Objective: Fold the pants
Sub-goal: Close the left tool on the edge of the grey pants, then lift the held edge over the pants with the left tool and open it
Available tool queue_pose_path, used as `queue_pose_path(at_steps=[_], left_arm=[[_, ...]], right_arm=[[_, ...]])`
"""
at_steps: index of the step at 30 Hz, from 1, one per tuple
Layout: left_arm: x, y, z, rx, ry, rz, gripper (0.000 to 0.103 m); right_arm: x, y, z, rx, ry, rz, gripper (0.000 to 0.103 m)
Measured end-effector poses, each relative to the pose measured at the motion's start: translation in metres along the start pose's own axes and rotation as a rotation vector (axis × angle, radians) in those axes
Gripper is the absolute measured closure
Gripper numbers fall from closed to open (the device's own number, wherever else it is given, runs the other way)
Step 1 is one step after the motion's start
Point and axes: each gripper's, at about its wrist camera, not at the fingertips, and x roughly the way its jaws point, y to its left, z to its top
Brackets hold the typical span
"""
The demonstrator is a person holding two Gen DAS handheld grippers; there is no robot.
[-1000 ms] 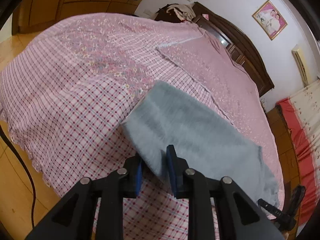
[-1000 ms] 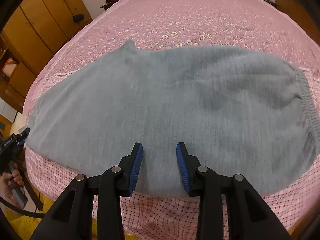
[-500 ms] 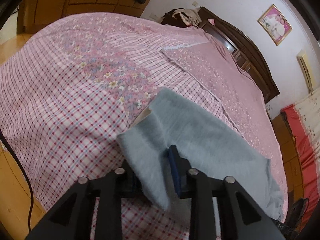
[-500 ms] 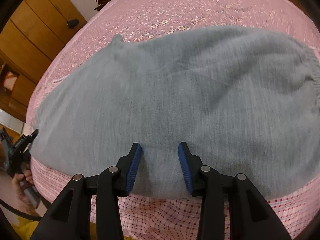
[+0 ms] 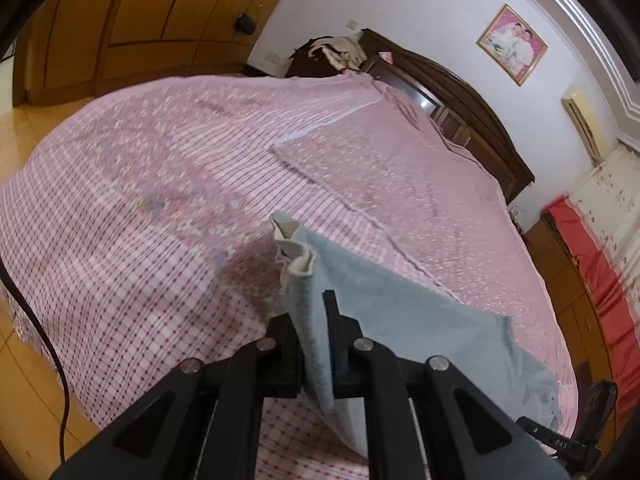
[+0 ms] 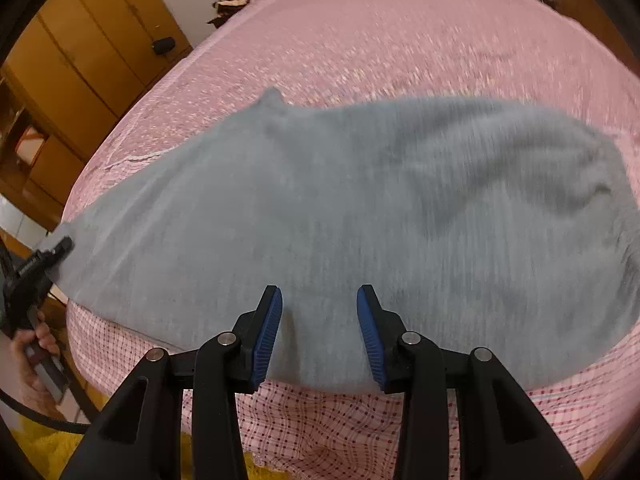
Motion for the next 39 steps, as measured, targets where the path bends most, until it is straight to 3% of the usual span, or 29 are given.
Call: queue_pose_path(at_steps=[12,25,31,39], left_arm=[[-0.019,-0.053,0.009,0.136,-0.013,-0.108,0.095],[-0.007,-0.121,-0.01,0.277,0.072,-0.25,0.095],[0.017,-0.142,-0.03,0.334,0.178,-0.271,0.095],[0.04,-0.16,-0.06,0.427,0.273,-0.235,0.095]], right_arm=[[-0.005,0.0,-0.003,0.003,-0.011,0.012,0.063],[-0.019,-0.018,-0.01,0.056,-0.034,-0.006,0.063],[-0.013,-0.016,-0.009,0.053,-0.018,0.001,0.063],[-0.002,-0.017,-0.007,0.061,0.007,0.001,0.063]])
